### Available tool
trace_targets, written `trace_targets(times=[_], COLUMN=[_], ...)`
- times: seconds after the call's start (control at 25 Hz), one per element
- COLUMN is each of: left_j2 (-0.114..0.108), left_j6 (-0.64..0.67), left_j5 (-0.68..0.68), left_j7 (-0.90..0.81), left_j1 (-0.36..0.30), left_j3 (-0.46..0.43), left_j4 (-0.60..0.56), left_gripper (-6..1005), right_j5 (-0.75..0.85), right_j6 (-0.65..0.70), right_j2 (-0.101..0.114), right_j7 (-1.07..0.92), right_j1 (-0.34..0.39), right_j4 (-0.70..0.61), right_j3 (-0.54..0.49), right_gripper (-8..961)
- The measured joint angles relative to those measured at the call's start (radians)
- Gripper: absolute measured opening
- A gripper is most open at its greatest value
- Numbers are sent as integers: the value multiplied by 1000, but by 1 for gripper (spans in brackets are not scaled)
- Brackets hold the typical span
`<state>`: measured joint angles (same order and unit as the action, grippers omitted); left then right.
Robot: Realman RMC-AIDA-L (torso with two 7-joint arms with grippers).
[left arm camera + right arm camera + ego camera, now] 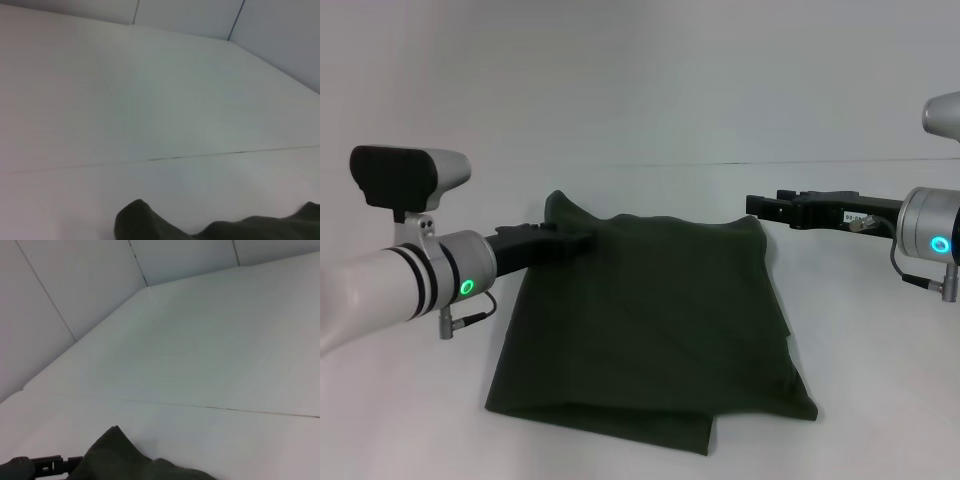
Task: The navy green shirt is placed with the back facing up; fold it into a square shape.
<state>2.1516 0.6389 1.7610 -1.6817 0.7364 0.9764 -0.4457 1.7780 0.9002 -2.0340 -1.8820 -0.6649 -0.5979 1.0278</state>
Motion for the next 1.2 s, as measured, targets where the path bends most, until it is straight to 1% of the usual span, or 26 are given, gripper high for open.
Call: trace_targets(times=[0.12,0.28,0.48,0.6,0.76,1.04,1.2], left_j2=[6,9,8,4,2,4,4], left_j6=[-2,-21,-39,-39,-45,-51,-52], left_j5=[0,0,-6,-9,-9,-9,-8], left_j7=[0,1,-6,-41,-82,-118,-120], left_j1=[3,5,5,9,12,13,14], left_j3=[9,9,2,0,-2,-3,-2], left_j4=[-2,-2,-2,-2,-6,-10,-6], left_gripper=[707,698,562,480,320,42,8], right_j5=[0,0,0,0,0,0,3], right_j6=[-1,-2,-3,-4,-11,-16,-19], right_j2=[-1,-3,-7,-9,-9,-1,1], right_j7=[3,4,5,5,7,7,8], right_j1=[1,4,9,9,9,0,-2], right_j4=[0,1,2,3,3,3,1], right_j3=[-3,-4,-1,0,1,0,1], right_gripper=[606,606,605,604,604,603,603])
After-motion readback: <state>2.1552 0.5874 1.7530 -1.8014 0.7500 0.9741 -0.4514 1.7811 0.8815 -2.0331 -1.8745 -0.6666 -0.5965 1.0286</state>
